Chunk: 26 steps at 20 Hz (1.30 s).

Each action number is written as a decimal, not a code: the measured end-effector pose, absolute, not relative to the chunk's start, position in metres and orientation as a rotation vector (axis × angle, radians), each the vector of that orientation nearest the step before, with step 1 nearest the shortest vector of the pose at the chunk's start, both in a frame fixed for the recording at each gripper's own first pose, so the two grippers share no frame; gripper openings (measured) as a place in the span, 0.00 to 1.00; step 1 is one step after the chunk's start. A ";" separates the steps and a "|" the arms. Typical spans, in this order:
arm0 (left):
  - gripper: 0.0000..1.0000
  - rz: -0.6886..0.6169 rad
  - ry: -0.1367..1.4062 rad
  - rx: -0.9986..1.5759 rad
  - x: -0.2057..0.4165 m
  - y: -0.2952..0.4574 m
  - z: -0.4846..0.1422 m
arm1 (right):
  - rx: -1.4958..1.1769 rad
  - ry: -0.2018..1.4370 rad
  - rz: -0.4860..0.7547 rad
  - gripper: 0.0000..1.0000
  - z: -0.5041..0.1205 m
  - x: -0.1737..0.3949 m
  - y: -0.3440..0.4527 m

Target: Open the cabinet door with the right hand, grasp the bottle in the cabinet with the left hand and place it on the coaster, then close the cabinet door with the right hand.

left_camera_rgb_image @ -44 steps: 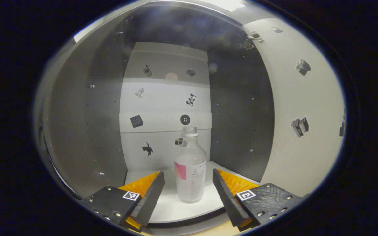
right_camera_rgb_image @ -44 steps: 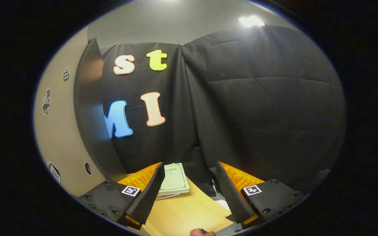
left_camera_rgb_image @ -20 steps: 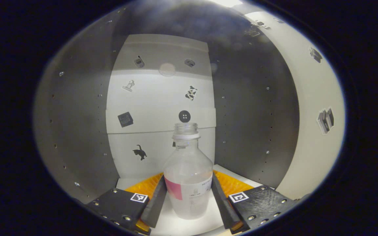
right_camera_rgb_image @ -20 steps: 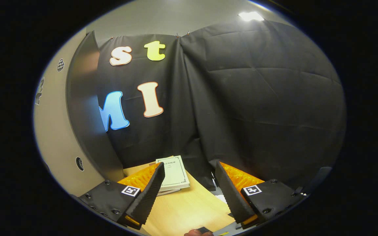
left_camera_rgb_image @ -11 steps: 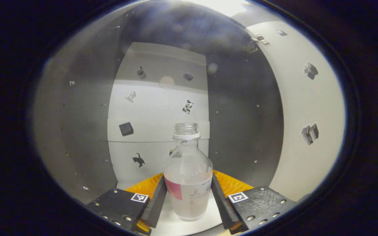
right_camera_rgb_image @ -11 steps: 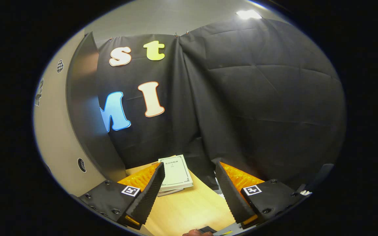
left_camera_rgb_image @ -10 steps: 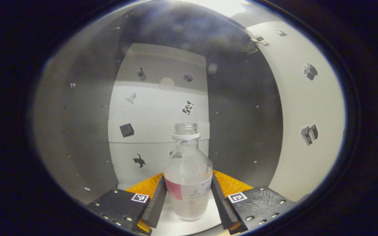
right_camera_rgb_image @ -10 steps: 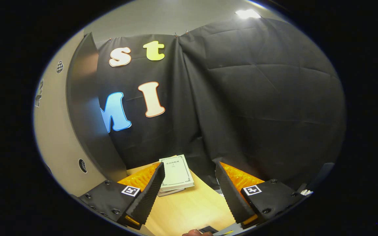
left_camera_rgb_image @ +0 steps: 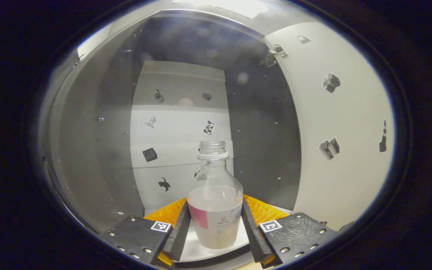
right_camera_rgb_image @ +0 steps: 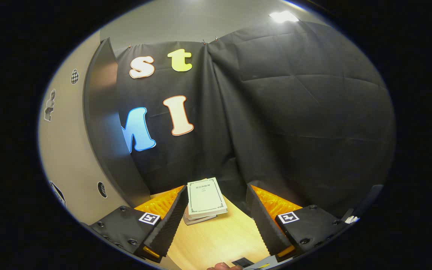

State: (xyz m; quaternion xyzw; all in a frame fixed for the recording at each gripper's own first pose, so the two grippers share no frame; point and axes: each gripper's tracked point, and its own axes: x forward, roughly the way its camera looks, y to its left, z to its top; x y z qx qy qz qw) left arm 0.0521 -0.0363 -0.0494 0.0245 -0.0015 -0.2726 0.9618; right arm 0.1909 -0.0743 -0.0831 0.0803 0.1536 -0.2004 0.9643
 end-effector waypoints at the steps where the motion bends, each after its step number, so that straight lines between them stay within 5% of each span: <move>1: 0.71 -0.546 -0.003 0.053 0.051 -0.034 -0.050 | 0.162 0.311 -0.404 0.98 -0.084 0.189 -0.072; 4: 0.70 -0.534 0.015 0.041 0.043 -0.028 -0.054 | 0.167 0.306 -0.397 0.92 -0.081 0.184 -0.065; 26: 0.71 -0.247 0.241 0.000 -0.017 0.050 -0.125 | 0.126 0.295 -0.410 0.98 -0.080 0.122 -0.022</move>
